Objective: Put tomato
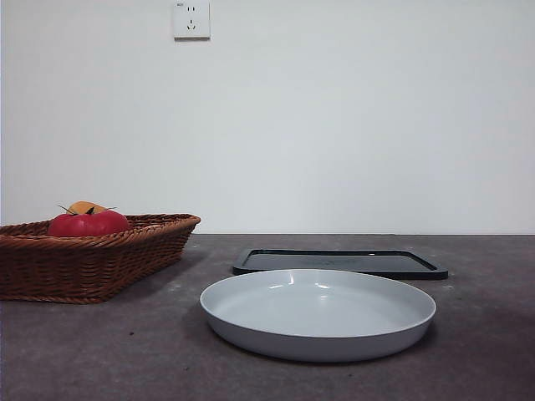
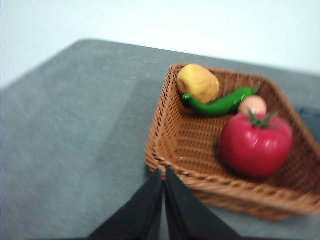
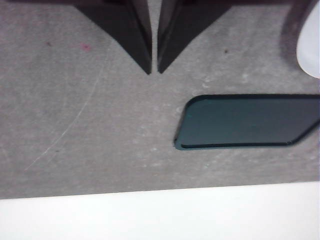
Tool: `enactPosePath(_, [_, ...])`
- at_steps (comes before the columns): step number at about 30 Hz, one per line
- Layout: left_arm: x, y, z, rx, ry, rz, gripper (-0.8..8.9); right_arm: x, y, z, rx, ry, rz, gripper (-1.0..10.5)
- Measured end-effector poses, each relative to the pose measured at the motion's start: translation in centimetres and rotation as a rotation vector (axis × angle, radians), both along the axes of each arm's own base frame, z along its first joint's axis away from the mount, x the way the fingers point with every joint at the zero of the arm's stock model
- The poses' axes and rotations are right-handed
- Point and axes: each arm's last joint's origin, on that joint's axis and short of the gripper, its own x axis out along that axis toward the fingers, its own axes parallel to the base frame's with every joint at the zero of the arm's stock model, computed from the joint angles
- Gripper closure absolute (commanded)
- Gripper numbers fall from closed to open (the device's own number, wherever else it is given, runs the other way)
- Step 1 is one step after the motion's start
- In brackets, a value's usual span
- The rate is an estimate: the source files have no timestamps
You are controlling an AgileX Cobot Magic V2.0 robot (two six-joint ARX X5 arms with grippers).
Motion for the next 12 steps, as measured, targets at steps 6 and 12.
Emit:
enactPosePath(6, [0.0,-0.01,0.0,-0.164,-0.004,0.021,8.04,0.0,0.01,0.0,0.069,0.007,-0.006,9.4])
enactPosePath(12, [0.0,-0.07,0.0,-0.209,-0.002,0.007,8.03,0.0,0.04,0.0,0.137,0.013,-0.009,9.4])
